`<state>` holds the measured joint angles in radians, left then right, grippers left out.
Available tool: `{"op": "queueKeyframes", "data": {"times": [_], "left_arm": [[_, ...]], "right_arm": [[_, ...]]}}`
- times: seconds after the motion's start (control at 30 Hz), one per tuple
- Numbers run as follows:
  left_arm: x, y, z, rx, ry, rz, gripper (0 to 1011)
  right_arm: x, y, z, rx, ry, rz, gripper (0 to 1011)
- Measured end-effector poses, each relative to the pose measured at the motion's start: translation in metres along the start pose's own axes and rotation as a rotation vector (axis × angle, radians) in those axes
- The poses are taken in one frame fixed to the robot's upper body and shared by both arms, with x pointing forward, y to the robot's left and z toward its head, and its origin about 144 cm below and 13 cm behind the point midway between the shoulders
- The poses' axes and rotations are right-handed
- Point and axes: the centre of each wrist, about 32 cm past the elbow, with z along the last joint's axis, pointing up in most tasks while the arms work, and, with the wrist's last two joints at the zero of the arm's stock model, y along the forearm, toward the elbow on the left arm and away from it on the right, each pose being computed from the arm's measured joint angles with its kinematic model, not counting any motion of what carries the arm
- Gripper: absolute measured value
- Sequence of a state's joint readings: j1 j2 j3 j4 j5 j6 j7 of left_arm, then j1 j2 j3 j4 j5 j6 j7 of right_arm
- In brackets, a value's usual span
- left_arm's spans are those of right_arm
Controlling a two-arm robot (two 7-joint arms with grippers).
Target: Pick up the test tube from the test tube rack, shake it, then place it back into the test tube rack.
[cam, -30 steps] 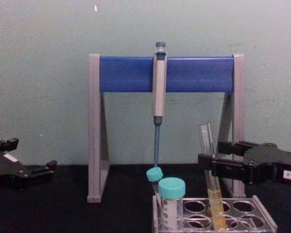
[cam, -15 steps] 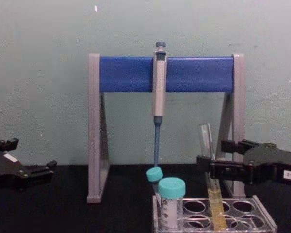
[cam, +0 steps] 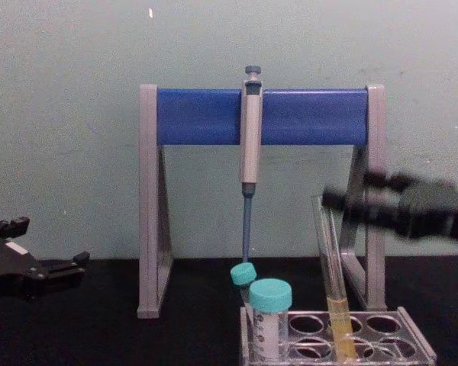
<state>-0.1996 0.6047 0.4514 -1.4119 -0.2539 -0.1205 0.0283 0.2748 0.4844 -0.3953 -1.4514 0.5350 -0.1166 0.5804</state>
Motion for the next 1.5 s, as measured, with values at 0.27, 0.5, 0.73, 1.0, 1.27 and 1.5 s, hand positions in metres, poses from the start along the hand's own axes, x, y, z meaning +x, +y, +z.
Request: {"op": "queueKeyframes", "data": {"times": [0.27, 0.5, 0.73, 1.0, 1.27, 1.5], "left_arm": [[0.000, 0.000, 0.000, 0.000, 0.000, 0.000, 1002], [0.000, 0.000, 0.000, 0.000, 0.000, 0.000, 1001], [0.000, 0.000, 0.000, 0.000, 0.000, 0.000, 1002], [0.000, 0.000, 0.000, 0.000, 0.000, 0.000, 1001], [0.000, 0.000, 0.000, 0.000, 0.000, 0.000, 1001], [0.000, 0.000, 0.000, 0.000, 0.000, 0.000, 1001]], "right_arm": [[-0.011, -0.005, 0.015, 0.160, -0.041, -0.215, 1000], [-0.023, -0.002, 0.008, 0.038, -0.146, -0.479, 1000], [-0.031, -0.005, -0.017, -0.151, -0.138, -0.579, 1000], [-0.036, -0.008, -0.035, -0.265, -0.113, -0.623, 1000], [-0.036, -0.008, -0.036, -0.271, -0.109, -0.631, 1000], [-0.036, -0.009, -0.036, -0.270, -0.112, -0.630, 1000]]}}
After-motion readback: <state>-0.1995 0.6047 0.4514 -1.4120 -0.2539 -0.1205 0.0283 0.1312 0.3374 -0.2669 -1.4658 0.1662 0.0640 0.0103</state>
